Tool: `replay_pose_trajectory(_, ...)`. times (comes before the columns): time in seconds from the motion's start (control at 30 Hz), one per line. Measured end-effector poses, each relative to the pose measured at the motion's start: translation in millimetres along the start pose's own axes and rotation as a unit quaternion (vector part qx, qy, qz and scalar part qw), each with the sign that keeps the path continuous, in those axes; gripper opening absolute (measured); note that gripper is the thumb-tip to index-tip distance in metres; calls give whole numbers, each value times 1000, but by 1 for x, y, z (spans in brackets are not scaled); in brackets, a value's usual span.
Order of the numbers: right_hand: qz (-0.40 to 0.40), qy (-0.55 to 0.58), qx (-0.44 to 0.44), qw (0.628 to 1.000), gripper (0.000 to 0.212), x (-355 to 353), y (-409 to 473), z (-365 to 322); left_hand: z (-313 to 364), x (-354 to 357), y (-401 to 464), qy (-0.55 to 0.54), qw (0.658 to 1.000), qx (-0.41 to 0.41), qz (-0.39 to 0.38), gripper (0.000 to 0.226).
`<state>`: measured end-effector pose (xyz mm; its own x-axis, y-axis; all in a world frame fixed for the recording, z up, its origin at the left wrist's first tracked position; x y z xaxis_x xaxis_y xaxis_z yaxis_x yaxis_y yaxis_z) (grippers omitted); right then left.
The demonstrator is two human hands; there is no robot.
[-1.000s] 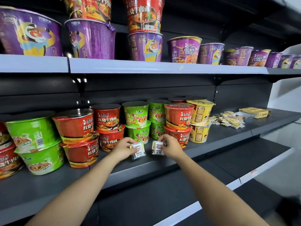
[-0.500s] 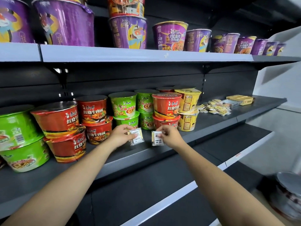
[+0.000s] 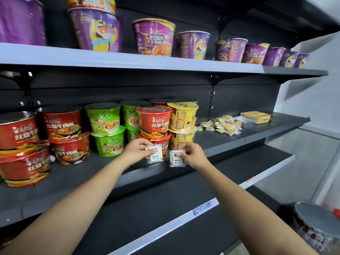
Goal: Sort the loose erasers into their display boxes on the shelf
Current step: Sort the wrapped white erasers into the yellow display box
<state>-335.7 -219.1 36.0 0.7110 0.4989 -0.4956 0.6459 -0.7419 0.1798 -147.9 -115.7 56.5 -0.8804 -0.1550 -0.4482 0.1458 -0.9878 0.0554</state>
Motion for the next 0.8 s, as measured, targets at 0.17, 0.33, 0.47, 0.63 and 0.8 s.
replay_pose_trajectory(0.17, -5, 17, 13, 1000, 22, -61, 2, 34, 19, 48, 24, -14, 1000, 3, 14, 25)
replay_pose_trajectory(0.33, -12, 35, 24, 999, 24, -108, 2, 69, 37, 92, 54, -21, 1000, 7, 4, 28)
replay_pose_trajectory(0.47, -8, 65, 38, 997, 17, -143, 6, 94, 52, 121, 85, -30, 999, 19, -8, 25)
replay_pose_trajectory(0.63, 16, 105, 45, 993, 14, -173, 28, 108, 61, 139, 129, -38, 999, 28, -4, 22)
replay_pose_trajectory(0.8, 27, 123, 41, 991, 14, -196, 60, 119, 78, 150, 178, -18, 999, 49, -2, 27)
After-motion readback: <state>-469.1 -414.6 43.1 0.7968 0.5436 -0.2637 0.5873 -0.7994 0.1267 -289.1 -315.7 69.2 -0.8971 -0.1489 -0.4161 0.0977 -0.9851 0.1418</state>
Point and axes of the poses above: each hand's wrist, its own y-axis towards the middle knuckle, its own x-axis out of the palm, z = x × y, the point moved 6 cm from there along y, towards the middle knuckle, and after that the axes turned 14 degrees about -z, right-handed, at the moved point
